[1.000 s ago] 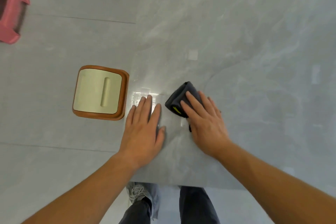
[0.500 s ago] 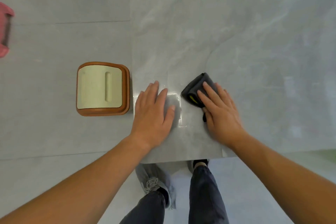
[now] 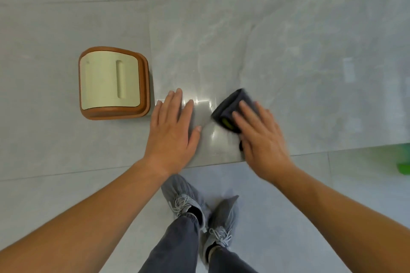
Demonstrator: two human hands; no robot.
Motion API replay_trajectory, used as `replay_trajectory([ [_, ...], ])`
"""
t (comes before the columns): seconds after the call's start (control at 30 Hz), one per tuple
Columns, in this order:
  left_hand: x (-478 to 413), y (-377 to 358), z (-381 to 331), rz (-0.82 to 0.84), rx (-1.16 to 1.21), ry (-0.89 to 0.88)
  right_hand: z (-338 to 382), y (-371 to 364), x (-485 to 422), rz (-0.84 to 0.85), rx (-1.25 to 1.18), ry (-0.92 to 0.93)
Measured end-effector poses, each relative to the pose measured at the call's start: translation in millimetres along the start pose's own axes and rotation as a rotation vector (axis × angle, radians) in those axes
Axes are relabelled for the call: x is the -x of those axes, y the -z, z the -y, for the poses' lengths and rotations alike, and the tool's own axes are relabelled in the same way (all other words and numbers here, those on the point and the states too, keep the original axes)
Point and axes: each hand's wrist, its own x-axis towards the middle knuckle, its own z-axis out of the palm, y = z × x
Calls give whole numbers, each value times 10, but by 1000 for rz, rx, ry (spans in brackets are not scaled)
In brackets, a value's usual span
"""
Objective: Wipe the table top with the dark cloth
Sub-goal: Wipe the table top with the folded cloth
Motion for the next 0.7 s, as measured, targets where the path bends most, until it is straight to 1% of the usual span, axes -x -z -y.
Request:
replay_trajectory([
  [0.1,59,-19,-33,-8,46,4,29,23,-105,-94,-72,-321],
  [0.13,74,-20,-55,-19,90,10,114,-17,-86,-115,-80,-378],
  [0.17,85,-15,-81,-28,141,22,216,-65,-28,-125,-78,-383],
  [0.2,92,-7,-101,-38,189,40,312,-115,56,-117,-67,-337],
  [0.27,80,10,-126,-60,261,76,414,-199,252,-70,-49,-169],
  [0.33,65,22,-147,-59,276,97,393,-210,396,-7,-23,-20],
  [0.4,56,22,-163,-45,259,106,269,-158,409,35,1,65],
  [0.43,58,21,-167,-37,248,103,209,-119,385,36,2,70],
  [0.5,68,23,-155,-28,236,92,137,-49,314,4,-21,-15],
  [0.57,78,29,-126,-13,230,81,167,-24,235,-39,-45,-180],
  [0.63,85,35,-102,-1,220,70,323,-81,197,-69,-73,-335],
  [0.7,83,49,-90,-4,228,73,537,-168,226,-82,-103,-404],
])
